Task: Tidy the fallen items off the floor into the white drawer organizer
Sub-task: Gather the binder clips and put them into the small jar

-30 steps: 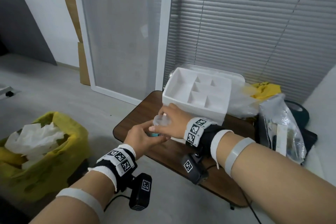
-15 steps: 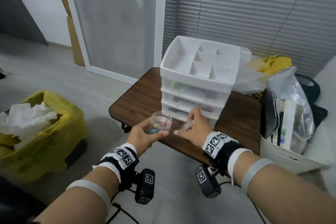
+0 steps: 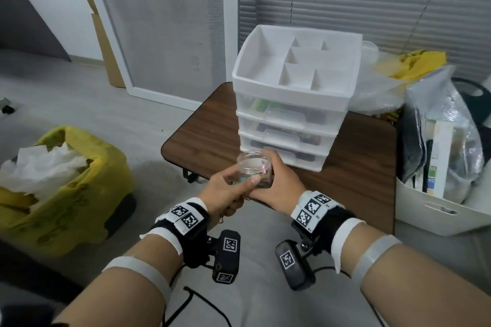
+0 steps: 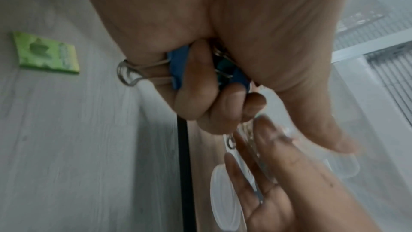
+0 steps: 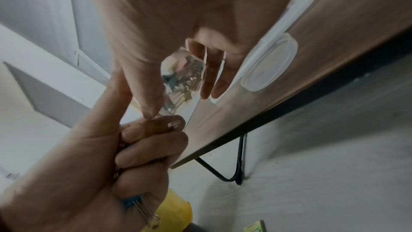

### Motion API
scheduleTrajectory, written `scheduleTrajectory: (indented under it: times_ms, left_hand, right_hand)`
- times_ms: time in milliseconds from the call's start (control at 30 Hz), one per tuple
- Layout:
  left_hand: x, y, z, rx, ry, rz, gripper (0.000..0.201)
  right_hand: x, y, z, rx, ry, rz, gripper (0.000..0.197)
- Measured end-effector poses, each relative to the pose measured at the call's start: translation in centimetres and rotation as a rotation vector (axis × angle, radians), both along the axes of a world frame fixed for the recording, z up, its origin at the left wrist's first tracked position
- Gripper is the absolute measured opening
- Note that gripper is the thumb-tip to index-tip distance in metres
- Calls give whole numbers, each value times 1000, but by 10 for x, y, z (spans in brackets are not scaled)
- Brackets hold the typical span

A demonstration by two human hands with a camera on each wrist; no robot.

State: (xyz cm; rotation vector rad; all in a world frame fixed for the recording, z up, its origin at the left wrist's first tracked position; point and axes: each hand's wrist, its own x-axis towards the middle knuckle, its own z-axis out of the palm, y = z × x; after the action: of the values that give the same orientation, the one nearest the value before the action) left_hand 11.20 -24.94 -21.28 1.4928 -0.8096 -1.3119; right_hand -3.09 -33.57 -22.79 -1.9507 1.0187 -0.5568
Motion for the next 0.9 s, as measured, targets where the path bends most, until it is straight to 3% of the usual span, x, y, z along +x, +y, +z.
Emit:
scheduleTrajectory:
  times_ms: [67, 133, 233, 333, 433, 567, 833, 900]
  left_hand:
    - [10, 1, 4, -3, -11, 61, 50]
    - [22, -1, 12, -32, 33, 257, 53]
    - [29, -7, 33, -127, 303, 506, 45]
    - [18, -18, 52, -207, 439, 508, 43]
    - [5, -24, 54, -248, 299, 431, 48]
    - [1, -21, 47, -288, 152, 359, 52]
    - [-5, -19, 54, -389, 94, 297, 40]
    - [-5, -18, 52, -391, 2, 316, 40]
  right_hand:
    - [-1, 3, 0, 17, -32, -23, 82]
    - [-2, 6, -2, 22, -38, -21, 80]
    - [4, 14, -8, 115, -65, 90, 76]
    - [16, 23, -10, 169, -112, 133, 78]
    - [25, 27, -5, 178, -168, 141, 76]
    - [24, 29, -1, 145, -161, 122, 88]
    - [20, 32, 4, 119, -140, 101, 85]
    - [21, 32, 3, 113, -151, 100, 84]
